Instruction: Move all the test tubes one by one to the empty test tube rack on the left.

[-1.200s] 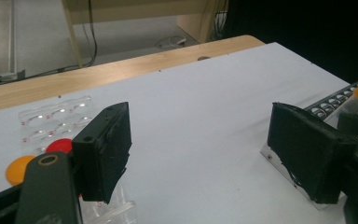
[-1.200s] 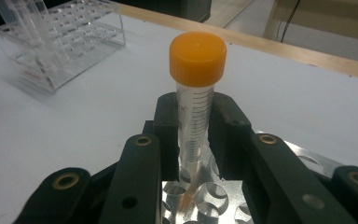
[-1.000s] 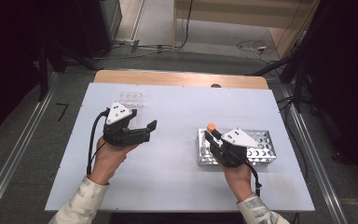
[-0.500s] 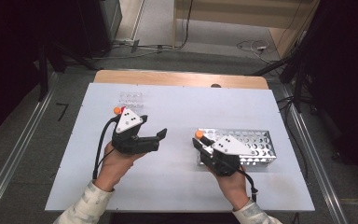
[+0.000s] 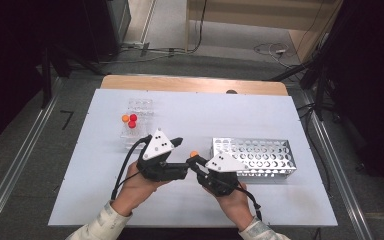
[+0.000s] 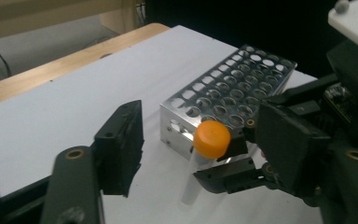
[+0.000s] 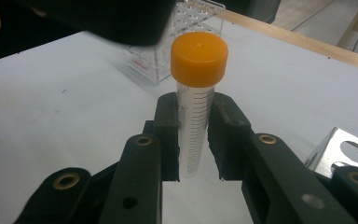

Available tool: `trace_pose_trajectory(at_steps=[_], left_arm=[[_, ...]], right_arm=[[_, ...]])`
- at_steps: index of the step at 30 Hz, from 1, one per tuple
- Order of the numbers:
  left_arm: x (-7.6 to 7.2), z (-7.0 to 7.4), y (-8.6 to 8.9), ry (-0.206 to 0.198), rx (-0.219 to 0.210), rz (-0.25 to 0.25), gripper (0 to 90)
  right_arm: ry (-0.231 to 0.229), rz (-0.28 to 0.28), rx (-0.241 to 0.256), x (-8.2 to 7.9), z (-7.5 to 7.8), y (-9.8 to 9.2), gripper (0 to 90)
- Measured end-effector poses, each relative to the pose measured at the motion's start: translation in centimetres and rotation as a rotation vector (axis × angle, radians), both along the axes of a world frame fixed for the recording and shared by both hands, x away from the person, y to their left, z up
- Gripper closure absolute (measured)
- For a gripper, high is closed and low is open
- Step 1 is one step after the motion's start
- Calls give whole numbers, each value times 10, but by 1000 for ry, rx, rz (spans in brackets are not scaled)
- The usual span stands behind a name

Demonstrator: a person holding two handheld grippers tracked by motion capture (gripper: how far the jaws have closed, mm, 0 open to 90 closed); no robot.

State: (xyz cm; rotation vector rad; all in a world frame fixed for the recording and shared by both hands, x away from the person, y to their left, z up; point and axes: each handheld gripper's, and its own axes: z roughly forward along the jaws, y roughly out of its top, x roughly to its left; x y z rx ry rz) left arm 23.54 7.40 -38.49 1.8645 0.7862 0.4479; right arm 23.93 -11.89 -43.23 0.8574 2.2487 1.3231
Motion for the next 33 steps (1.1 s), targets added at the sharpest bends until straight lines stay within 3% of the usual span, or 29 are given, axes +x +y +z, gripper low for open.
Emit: trace_pose_trajectory(at_steps=[6,16,33], left_arm=[[-1,-8,-8,3,30,-37,506],[-2,-12,-10,-3,47,-31,662],[-2,-11,-6,14,27,-18,703]], right_arm=[[-2,11,3,-2,0,1,715],[-2,13,3,-3,0,2,714],[-4,27,17,-4,0,2,672]])
